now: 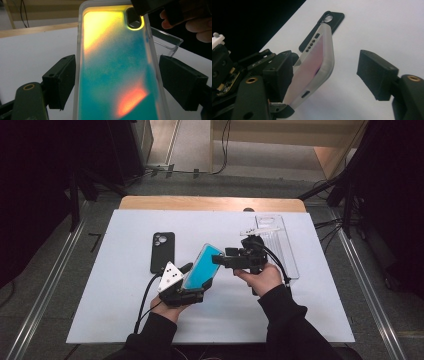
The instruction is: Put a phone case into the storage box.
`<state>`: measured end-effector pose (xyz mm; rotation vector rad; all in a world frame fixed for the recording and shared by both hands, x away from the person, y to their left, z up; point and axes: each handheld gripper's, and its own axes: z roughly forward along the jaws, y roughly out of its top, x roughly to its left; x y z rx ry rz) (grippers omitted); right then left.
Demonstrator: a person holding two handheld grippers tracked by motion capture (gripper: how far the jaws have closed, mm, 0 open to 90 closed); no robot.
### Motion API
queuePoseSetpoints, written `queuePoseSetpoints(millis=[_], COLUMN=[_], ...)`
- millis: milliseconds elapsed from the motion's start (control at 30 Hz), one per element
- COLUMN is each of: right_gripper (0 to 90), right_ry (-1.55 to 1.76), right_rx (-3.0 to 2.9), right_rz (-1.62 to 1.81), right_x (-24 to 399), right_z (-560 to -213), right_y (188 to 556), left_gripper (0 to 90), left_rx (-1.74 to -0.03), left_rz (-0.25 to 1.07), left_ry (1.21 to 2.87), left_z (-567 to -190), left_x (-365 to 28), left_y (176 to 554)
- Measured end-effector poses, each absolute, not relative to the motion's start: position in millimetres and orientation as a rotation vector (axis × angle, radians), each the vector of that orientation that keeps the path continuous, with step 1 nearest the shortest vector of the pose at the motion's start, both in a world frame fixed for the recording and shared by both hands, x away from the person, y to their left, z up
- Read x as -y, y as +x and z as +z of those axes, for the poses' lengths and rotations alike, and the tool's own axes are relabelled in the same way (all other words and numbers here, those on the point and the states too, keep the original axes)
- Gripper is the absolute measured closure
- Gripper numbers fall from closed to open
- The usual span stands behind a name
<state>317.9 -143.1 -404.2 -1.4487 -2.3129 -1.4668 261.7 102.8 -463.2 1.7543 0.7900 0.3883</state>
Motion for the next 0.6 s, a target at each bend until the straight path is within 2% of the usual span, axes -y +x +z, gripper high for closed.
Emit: queuePoseSetpoints(millis=[200, 400, 600], right_gripper=[43.5, 71.3, 73.9], right_ry=[-1.476, -1.53, -1.531], right_rx=[2.217, 2.128, 2.05], right_rz=[-1.413, -1.333, -1.332], right_x=[139, 139, 142], right_z=[-405, -409, -408], right_y=[324, 329, 331], left_gripper=[17.3, 17.3, 17.2], left_rx=[-0.802, -0.807, -0.799], left_rz=[0.384, 0.371, 0.388], left_ry=[1.752, 1.752, 1.748], left_z=[-464, -463, -463], left_x=[-101, -100, -98], left_y=[261, 260, 259])
